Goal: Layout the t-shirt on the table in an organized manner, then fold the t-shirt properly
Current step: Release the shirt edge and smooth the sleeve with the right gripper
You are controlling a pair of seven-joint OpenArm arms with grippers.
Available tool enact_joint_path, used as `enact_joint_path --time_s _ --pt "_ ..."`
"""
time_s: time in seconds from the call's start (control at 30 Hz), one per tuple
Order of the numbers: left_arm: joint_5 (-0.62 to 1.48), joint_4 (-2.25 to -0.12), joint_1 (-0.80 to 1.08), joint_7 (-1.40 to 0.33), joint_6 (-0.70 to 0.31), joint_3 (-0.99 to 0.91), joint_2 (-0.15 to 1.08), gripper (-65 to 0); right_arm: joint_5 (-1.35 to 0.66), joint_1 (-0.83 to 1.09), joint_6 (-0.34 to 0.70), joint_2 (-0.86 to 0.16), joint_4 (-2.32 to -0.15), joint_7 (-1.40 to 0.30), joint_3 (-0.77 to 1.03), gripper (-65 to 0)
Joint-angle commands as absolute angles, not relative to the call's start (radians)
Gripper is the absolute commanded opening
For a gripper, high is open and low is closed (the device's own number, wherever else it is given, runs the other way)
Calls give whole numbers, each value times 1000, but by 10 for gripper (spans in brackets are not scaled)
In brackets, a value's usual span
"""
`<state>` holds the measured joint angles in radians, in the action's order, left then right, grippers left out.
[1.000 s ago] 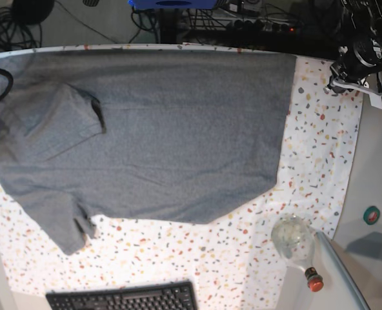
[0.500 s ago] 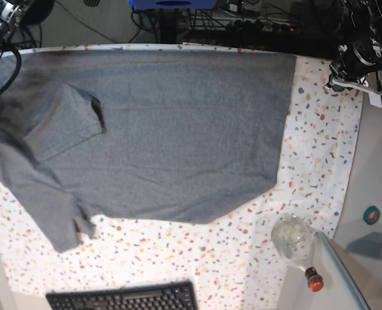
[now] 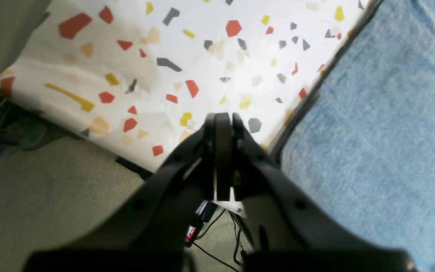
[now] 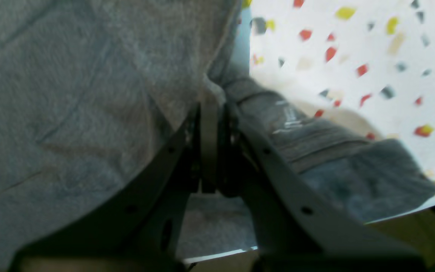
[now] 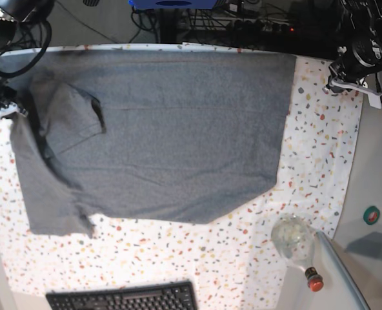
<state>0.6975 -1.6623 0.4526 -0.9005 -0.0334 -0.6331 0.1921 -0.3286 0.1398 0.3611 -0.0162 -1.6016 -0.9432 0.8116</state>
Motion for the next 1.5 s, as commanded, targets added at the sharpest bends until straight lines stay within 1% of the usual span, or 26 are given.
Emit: enact_joint_path --time_s 0.0,0.03,0.07,0.13,0.17,0.2,0.3,0.37,0.4,0.5,0.63,0.73,0.8,0.87,0.97,1.03,1.17,1.23,1.37,1.4,1.43,1.47 --pt "705 -1662 456 -886 -38 -638 206 -650 -338 131 358 -27 -1621 -943 816 -650" --pt "705 -1655 456 -886 -38 -641 206 -650 -338 131 358 -24 -1629 -970 816 -644" --pt "705 -1647 456 -886 -38 -644 206 -650 -338 131 358 -24 -1649 -998 816 -552" --pt "705 -1639 456 -885 -38 -645 206 -650 -341 131 358 -22 -1701 -1024 816 -419" --pt "705 -1638 460 -885 -38 -645 206 -650 -341 131 358 -19 -1727 -1026 816 -375" --pt "705 -1638 461 -883 -38 -645 206 -650 -341 124 358 -15 -1745 -1021 816 -356" --pt "705 -1635 463 -881 -38 -645 214 -650 -335 51 358 -30 -1730 -952 816 -360" --pt "705 -1635 463 -881 -38 -645 217 -650 -335 -19 357 -94 -1632 -929 803 -363" --pt "705 -1638 463 -881 -38 -645 217 -650 -335 -81 354 -127 -1543 -929 803 -363" --pt "705 -1639 464 -881 -38 -647 222 -650 -335 -231 300 -234 -1221 -889 803 -360" --pt "705 -1641 466 -881 -38 -648 222 -650 -334 -369 294 -351 -814 -690 788 -357" --pt "705 -1636 467 -881 -38 -648 222 -650 -337 -435 292 -421 -579 -561 659 -357" --pt "705 -1636 466 -880 -38 -648 222 -650 -338 -456 292 -438 -476 -493 588 -357" --pt "705 -1636 464 -880 -38 -648 222 -650 -338 -463 292 -437 -433 -458 575 -357" --pt "705 -1635 460 -880 -38 -648 222 -650 -338 -458 294 -429 -430 -455 572 -357" --pt "705 -1635 458 -880 -38 -648 222 -650 -338 -456 295 -406 -430 -455 570 -357" --pt "705 -1635 456 -880 -38 -648 222 -650 -337 -455 297 -389 -435 -498 568 -360" --pt "705 -1635 456 -880 -38 -648 222 -650 -337 -455 297 -371 -437 -496 568 -363" --pt "705 -1633 456 -880 -38 -648 222 -650 -337 -455 297 -367 -437 -495 568 -366" --pt "705 -1633 456 -880 -38 -648 222 -650 -337 -455 297 -367 -437 -495 568 -372" --pt "705 -1633 456 -880 -38 -648 222 -650 -337 -455 297 -366 -437 -495 568 -396" --pt "705 -1633 456 -880 -38 -648 222 -650 -337 -455 297 -366 -437 -495 568 -437"
